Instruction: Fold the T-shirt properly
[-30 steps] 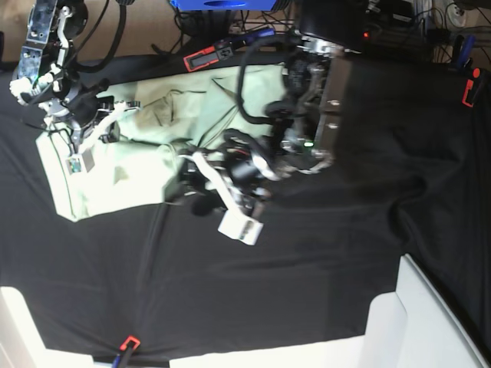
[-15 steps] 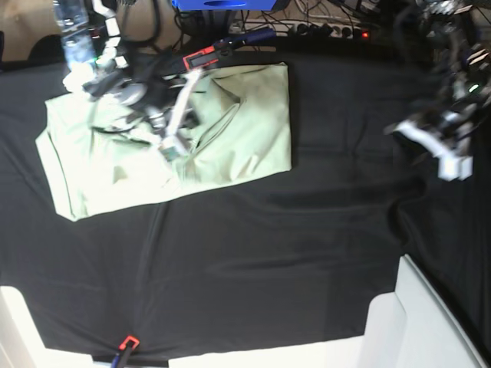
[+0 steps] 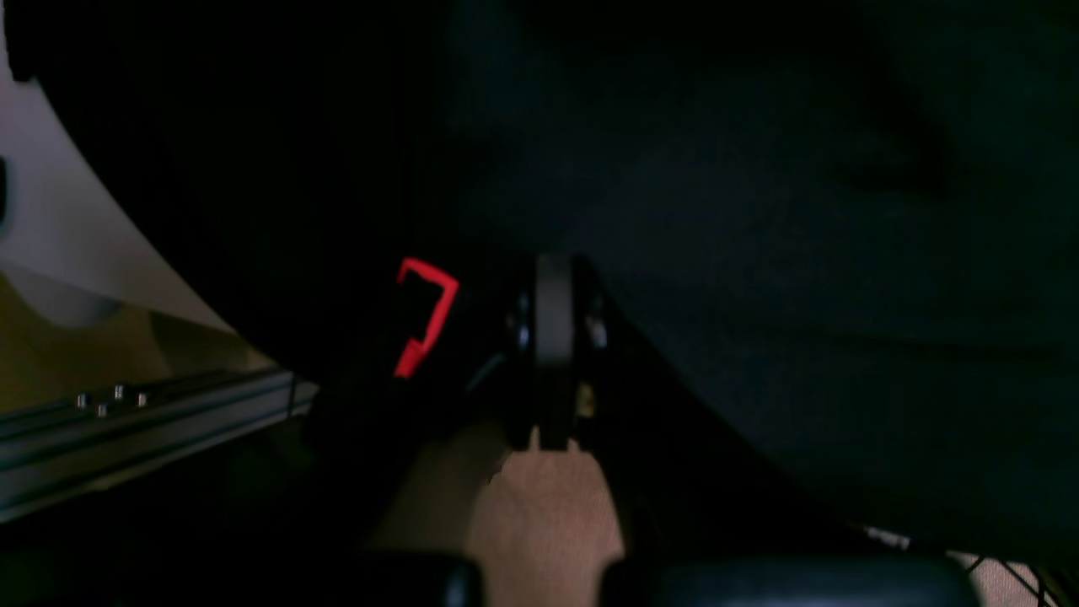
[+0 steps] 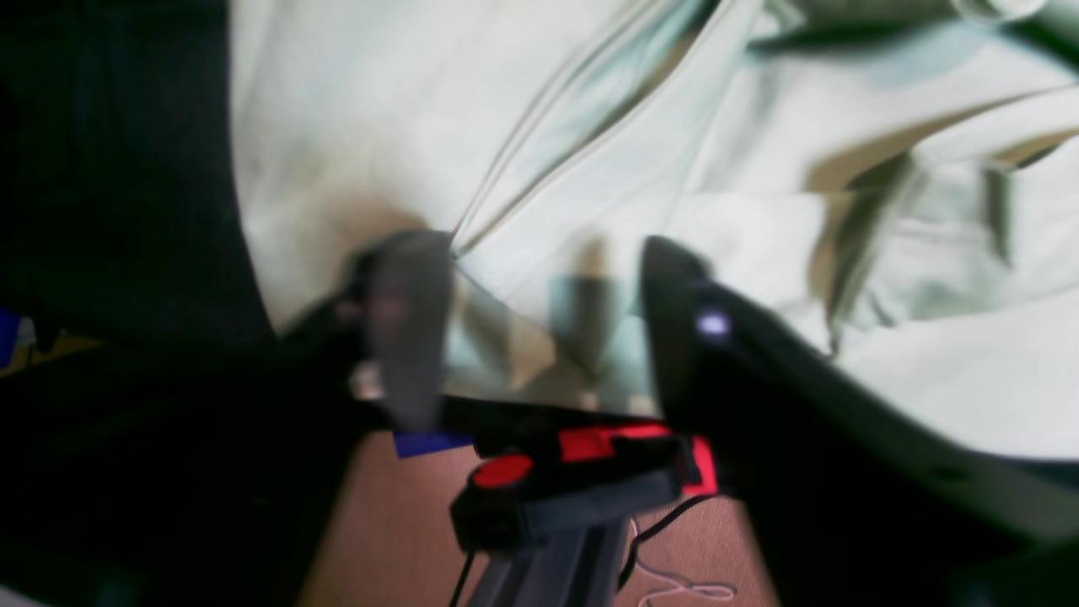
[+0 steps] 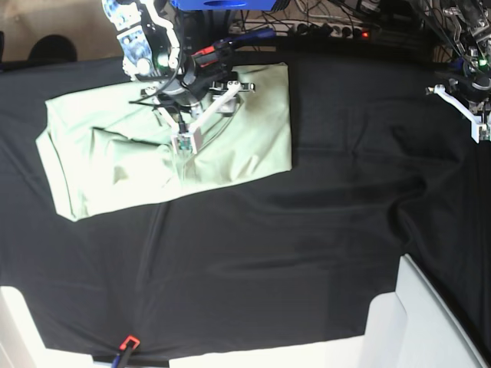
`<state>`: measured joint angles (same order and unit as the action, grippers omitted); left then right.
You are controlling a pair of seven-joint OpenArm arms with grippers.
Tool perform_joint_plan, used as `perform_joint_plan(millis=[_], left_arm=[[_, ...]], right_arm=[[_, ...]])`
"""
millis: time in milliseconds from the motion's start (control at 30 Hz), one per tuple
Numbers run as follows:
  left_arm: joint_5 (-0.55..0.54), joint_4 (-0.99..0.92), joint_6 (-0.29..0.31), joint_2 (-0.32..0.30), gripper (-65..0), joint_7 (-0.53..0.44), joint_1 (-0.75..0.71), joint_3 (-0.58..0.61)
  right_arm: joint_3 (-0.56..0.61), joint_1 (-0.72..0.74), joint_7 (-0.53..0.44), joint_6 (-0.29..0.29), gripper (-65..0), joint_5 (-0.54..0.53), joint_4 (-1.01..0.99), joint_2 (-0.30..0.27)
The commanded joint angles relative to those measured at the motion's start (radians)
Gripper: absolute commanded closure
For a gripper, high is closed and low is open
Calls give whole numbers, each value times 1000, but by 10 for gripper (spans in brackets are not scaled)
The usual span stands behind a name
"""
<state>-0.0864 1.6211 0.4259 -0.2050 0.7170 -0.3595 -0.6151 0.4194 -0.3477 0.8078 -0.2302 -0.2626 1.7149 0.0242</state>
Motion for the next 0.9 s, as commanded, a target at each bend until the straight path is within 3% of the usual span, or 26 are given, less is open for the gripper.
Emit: perform_joint_plan(millis=[0, 267, 633, 867], left_arm=[[-5, 15, -2, -15, 0, -18, 0, -7], [-3, 14, -2, -15, 0, -18, 9, -1], [-3, 14, -2, -14, 0, -18, 3, 1], [-3, 14, -2, -14, 0, -18, 4, 1]], right_arm=[[9, 19, -20, -2, -383, -8, 0, 12], [9, 49, -24, -65, -386, -5, -74, 39], [3, 54, -20, -68, -377, -7, -79, 41], [0, 48, -18, -68, -115, -7, -79, 39]])
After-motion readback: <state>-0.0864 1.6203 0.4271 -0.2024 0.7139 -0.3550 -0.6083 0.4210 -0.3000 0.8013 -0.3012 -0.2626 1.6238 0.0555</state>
